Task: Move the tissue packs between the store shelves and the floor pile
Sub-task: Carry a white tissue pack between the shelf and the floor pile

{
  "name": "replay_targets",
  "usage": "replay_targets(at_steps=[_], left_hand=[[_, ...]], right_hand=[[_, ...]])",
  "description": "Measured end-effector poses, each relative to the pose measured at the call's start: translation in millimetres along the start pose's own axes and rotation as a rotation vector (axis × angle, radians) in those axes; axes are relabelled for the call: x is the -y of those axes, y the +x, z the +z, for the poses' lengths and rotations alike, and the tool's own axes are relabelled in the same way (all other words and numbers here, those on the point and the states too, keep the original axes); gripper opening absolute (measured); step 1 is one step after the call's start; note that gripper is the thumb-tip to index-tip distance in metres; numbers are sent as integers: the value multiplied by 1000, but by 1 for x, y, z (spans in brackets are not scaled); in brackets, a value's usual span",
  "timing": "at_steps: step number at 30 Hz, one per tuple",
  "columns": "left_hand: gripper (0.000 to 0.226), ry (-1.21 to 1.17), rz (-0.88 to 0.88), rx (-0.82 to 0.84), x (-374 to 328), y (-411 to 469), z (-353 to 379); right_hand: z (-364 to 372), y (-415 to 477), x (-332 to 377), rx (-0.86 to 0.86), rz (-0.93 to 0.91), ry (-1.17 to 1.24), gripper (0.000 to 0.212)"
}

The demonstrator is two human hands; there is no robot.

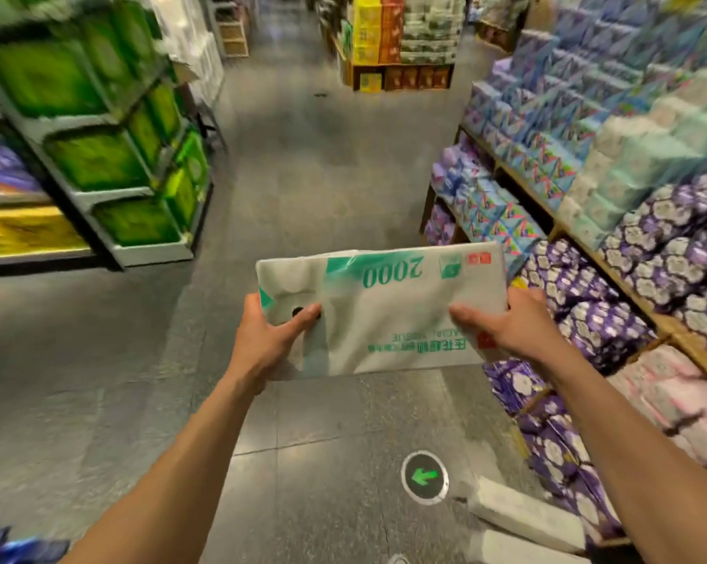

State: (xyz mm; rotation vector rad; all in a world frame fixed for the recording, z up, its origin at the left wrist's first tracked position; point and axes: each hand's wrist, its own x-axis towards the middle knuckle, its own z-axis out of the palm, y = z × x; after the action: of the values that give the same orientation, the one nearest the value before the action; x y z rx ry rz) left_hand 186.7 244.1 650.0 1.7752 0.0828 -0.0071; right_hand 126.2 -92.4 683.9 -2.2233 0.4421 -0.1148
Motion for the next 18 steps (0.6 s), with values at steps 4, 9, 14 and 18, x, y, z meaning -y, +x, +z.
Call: replay_targets(at_steps=[4,9,14,18], left_hand=[[68,-25,32,-93,-27,40,-31],[73,-41,73,-279,-61,95,-70],[87,-70,84,-436,-76,144,-137],[68,-89,86,-547,-82,174,-194]], right_hand=[[18,57,49,70,-125,142,100],[54,144,134,169,-251,352,85],[108,208,228,313,-400,417,68],[171,244,294,431,-466,465,59]])
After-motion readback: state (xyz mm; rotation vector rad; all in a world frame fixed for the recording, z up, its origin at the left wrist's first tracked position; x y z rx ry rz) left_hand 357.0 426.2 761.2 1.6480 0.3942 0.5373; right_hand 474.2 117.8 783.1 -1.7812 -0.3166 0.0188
